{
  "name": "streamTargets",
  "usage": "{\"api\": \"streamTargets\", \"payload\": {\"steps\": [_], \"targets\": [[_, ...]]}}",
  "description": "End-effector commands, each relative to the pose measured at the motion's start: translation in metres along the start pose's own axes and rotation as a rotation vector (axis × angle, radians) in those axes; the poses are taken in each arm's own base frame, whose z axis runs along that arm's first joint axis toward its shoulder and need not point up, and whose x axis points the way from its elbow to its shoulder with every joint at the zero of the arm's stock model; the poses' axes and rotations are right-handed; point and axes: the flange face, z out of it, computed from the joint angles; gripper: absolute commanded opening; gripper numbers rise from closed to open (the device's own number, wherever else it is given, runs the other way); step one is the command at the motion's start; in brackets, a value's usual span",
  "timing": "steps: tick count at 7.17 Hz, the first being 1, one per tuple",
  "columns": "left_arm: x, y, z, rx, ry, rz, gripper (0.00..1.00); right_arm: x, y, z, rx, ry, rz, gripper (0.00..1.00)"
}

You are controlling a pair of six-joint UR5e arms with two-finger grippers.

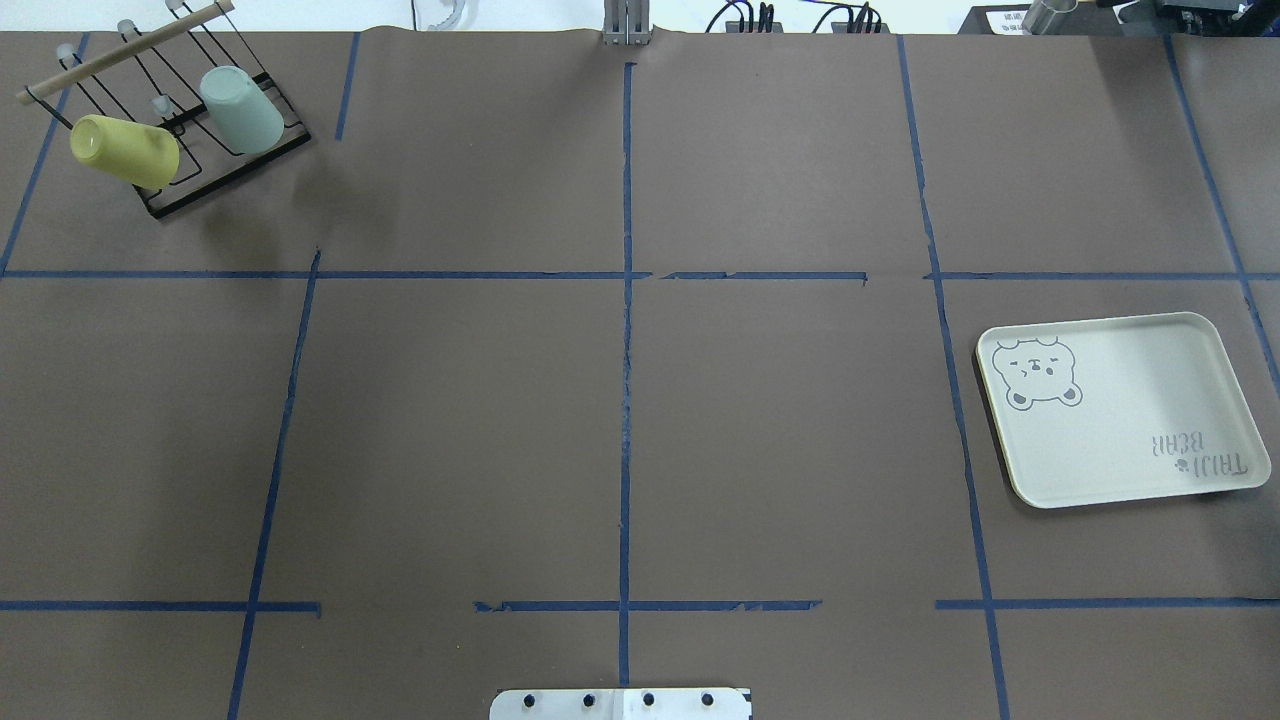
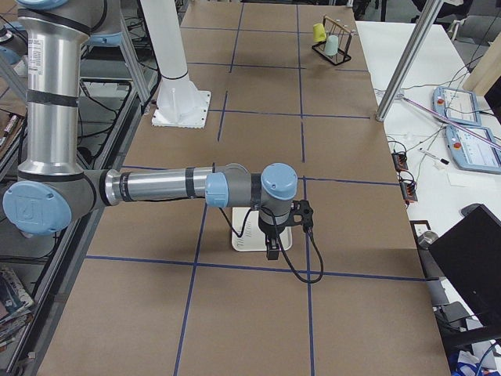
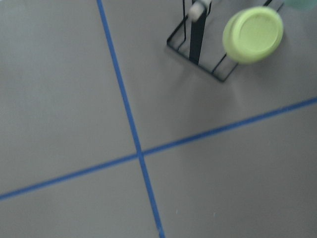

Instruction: Left arm grabs green cup and hands to right arm on tray

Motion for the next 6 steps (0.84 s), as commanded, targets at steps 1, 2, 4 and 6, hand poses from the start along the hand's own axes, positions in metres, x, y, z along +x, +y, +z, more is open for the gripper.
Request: {"api": "streamTargets", "payload": {"steps": [1, 2, 4, 6], "targets": [[0.076, -0.066, 0.013, 0.036, 0.049, 0.068, 1.0, 0.001, 0.0, 0.001, -0.002, 0.0, 0.003, 1.0], [0.099, -0.106, 0.017, 0.058, 0.063, 0.069, 1.0, 0.001, 0.0, 0.002, -0.003, 0.0, 0.003, 1.0], [0.126, -0.177, 0.04, 0.068, 0.011, 0.11, 1.0, 0.004, 0.001, 0.004, -0.008, 0.001, 0.007, 1.0], [0.162, -0.219, 0.096, 0.091, -0.117, 0.168, 1.0, 0.004, 0.001, 0.004, -0.009, -0.001, 0.008, 1.0]]}}
